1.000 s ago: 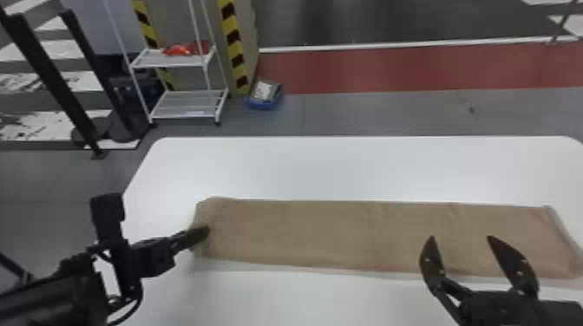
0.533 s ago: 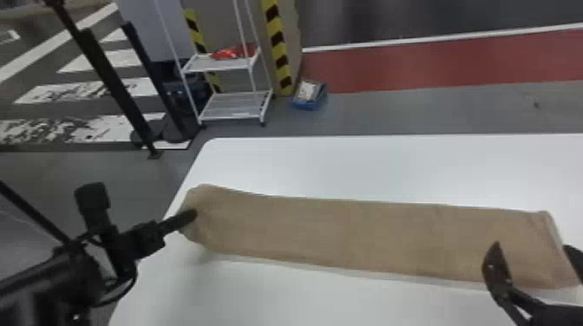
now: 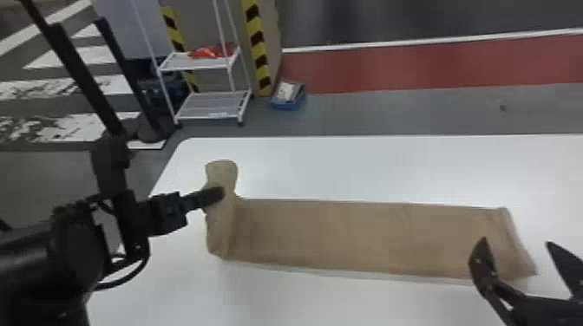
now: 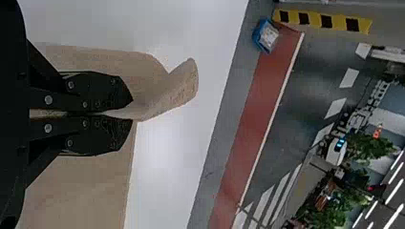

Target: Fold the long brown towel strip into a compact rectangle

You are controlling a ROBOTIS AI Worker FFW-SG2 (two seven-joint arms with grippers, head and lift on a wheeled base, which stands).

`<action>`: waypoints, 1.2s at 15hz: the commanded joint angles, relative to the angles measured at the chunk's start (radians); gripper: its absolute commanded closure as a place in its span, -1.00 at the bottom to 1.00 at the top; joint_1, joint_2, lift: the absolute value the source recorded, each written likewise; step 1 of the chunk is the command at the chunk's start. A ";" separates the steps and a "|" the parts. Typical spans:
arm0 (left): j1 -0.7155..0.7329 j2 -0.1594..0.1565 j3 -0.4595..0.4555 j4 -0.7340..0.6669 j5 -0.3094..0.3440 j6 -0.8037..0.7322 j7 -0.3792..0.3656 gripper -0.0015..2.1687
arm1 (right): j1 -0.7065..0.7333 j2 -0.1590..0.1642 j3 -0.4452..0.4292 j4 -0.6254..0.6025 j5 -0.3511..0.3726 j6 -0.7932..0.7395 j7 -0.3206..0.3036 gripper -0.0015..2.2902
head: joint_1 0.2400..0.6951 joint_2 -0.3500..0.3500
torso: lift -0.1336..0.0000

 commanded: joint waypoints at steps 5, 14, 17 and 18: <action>0.042 -0.006 -0.523 -0.107 -0.151 0.053 0.218 0.98 | 0.014 0.002 -0.041 -0.019 -0.054 0.000 -0.005 -0.90 | 1.00 -0.24 | -0.65; 0.057 -0.006 -0.805 -0.003 -0.238 -0.095 0.473 0.87 | 0.015 -0.015 -0.039 -0.019 -0.106 0.000 -0.011 -0.90 | 1.00 -0.62 | -0.65; 0.103 -0.006 -0.886 0.018 -0.283 -0.144 0.479 -0.86 | 0.009 -0.026 -0.033 -0.012 -0.119 0.000 -0.011 -0.90 | 1.00 -0.75 | -0.65; 0.111 -0.006 -0.909 0.029 -0.301 -0.150 0.490 -1.00 | 0.006 -0.028 -0.030 -0.008 -0.119 0.000 -0.011 -0.90 | 1.00 -0.79 | -0.65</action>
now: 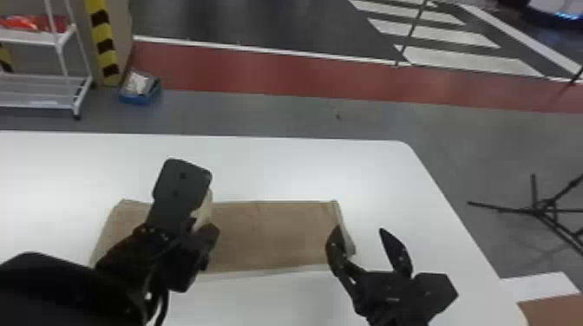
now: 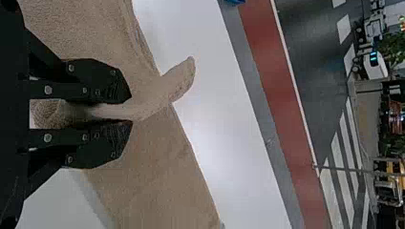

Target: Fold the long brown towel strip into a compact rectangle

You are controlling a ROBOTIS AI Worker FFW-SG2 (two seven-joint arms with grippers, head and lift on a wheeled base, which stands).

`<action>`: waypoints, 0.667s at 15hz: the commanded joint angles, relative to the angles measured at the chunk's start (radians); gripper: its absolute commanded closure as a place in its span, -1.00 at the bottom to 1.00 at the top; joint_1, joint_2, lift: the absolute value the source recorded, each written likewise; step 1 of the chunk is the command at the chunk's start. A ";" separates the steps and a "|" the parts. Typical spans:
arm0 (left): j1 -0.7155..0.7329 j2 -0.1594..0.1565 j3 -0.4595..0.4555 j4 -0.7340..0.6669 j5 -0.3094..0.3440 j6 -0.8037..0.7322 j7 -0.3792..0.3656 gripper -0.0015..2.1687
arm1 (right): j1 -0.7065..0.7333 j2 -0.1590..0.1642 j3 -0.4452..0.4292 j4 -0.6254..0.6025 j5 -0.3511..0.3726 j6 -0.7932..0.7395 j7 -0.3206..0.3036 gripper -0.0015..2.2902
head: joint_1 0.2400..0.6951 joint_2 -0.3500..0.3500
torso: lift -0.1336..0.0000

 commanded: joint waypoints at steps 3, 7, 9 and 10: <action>0.025 -0.004 -0.052 0.022 -0.034 -0.025 0.023 -0.97 | -0.007 -0.003 0.012 0.008 -0.002 0.000 0.000 -0.90 | 1.00 -0.86 | -0.65; 0.071 -0.004 -0.004 0.003 -0.032 -0.120 0.020 -0.97 | -0.007 -0.003 0.023 0.005 0.004 0.003 0.006 -0.90 | 1.00 -0.87 | -0.65; 0.151 -0.004 0.137 -0.014 0.002 -0.314 0.010 -0.97 | -0.007 -0.003 0.061 0.002 0.026 0.003 0.020 -0.90 | 1.00 -0.81 | -0.65; 0.184 -0.004 0.212 -0.012 0.035 -0.418 0.003 -0.97 | -0.012 0.000 0.089 0.002 0.046 0.012 0.021 -0.90 | 1.00 -0.74 | -0.65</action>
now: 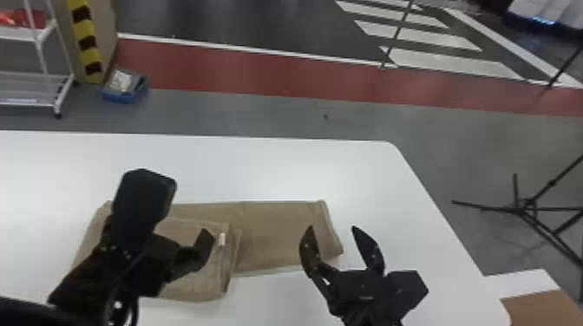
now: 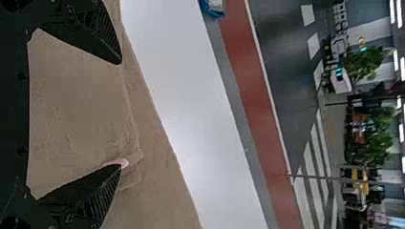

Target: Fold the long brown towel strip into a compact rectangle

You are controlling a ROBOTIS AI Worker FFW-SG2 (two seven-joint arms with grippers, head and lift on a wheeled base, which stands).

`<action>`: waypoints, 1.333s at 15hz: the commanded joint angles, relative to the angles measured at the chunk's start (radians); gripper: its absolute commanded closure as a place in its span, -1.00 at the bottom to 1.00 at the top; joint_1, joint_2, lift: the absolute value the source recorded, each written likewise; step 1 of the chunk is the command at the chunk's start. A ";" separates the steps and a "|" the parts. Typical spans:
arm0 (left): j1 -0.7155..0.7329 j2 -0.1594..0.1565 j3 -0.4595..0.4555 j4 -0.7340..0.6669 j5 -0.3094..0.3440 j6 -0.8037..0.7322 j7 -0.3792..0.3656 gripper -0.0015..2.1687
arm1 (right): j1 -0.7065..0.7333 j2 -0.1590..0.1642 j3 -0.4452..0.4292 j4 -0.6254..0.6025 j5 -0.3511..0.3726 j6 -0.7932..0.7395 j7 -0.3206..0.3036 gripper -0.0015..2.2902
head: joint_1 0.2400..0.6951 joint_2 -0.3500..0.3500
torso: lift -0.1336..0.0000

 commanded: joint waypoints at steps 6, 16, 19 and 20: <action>0.196 -0.004 0.432 0.113 0.261 -0.667 -0.057 -0.97 | -0.049 0.027 0.163 0.021 0.135 0.115 0.001 -0.89 | 1.00 0.04 | -0.65; 0.248 -0.004 0.550 0.279 0.417 -0.937 -0.126 -0.96 | -0.169 0.029 0.235 0.176 0.173 0.235 0.029 -0.82 | 1.00 0.58 | -0.65; 0.248 -0.004 0.550 0.286 0.417 -0.937 -0.132 -0.93 | -0.190 0.029 0.251 0.191 0.178 0.235 0.033 -0.80 | 1.00 0.63 | -0.65; 0.248 -0.004 0.550 0.288 0.417 -0.937 -0.134 -0.93 | -0.202 0.029 0.255 0.199 0.179 0.241 0.038 -0.75 | 1.00 0.64 | -0.65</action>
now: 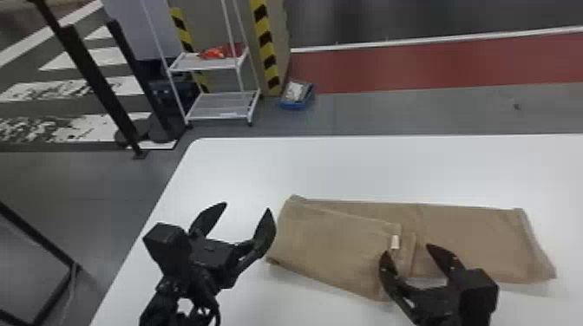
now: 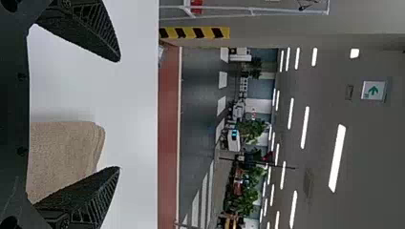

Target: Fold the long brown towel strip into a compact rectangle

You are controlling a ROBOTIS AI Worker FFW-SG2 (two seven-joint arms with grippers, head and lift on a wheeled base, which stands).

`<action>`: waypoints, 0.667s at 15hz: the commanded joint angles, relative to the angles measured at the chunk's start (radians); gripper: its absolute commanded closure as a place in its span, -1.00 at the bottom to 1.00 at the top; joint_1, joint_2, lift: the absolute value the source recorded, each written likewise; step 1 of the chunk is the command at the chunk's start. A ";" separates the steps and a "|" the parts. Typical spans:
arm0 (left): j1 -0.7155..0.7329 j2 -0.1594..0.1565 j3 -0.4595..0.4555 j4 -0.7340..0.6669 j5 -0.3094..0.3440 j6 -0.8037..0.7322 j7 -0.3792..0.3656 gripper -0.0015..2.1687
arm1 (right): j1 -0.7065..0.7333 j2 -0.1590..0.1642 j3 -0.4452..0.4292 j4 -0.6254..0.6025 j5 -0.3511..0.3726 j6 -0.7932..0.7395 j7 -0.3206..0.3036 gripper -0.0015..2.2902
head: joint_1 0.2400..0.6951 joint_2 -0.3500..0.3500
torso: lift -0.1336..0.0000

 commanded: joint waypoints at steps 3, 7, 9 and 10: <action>0.000 -0.004 0.000 0.007 0.000 0.000 -0.015 -0.92 | -0.033 0.001 0.017 0.026 0.007 0.017 0.002 -0.69 | 1.00 0.66 | -0.65; -0.005 -0.004 0.000 0.016 0.000 0.000 -0.019 -0.92 | -0.045 0.001 0.021 0.032 0.005 0.054 0.002 -0.64 | 1.00 0.67 | -0.65; -0.003 -0.004 0.000 0.016 0.000 0.000 -0.019 -0.92 | -0.050 0.001 0.032 0.032 0.005 0.054 0.002 -0.63 | 1.00 0.67 | -0.65; -0.003 -0.004 0.000 0.016 0.000 0.000 -0.021 -0.92 | -0.053 0.001 0.033 0.032 0.007 0.054 0.002 -0.56 | 1.00 0.68 | -0.65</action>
